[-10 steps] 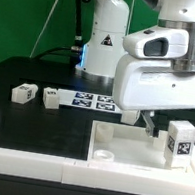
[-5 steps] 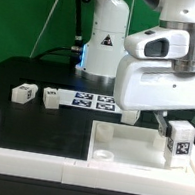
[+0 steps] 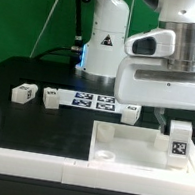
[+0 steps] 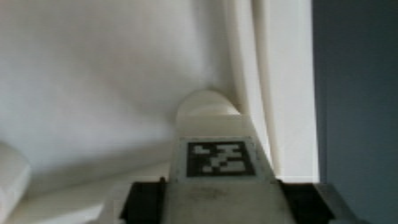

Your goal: Assemble one leg

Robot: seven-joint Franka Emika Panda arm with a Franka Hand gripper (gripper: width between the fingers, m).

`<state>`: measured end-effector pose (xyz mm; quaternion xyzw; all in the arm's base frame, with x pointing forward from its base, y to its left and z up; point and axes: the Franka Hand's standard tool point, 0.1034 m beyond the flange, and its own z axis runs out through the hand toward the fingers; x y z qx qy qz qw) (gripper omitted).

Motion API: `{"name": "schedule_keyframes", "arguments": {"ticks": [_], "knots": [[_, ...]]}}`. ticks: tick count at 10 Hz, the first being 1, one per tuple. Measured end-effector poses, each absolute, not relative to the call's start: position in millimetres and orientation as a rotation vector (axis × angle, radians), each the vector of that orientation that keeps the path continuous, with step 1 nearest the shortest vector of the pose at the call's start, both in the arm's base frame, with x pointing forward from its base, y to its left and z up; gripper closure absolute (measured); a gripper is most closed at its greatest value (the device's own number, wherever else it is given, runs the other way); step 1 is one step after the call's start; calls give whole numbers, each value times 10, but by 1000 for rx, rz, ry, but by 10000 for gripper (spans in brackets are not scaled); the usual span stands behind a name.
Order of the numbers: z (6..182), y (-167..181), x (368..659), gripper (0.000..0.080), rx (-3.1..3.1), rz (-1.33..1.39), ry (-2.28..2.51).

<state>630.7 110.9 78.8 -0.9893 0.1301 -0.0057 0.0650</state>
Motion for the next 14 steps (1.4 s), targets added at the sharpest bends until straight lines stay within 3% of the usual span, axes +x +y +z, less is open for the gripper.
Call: {"name": "schedule_keyframes", "arguments": {"ticks": [4, 7, 10, 12, 14], "knots": [[772, 1217, 6284, 508, -2761, 23, 1237], [767, 1241, 6295, 508, -2572, 42, 1597], [764, 1248, 6292, 495, -2561, 42, 1617], [758, 1243, 6274, 189, -2679, 45, 1428], [766, 1269, 6323, 162, -2868, 80, 1034]]}}
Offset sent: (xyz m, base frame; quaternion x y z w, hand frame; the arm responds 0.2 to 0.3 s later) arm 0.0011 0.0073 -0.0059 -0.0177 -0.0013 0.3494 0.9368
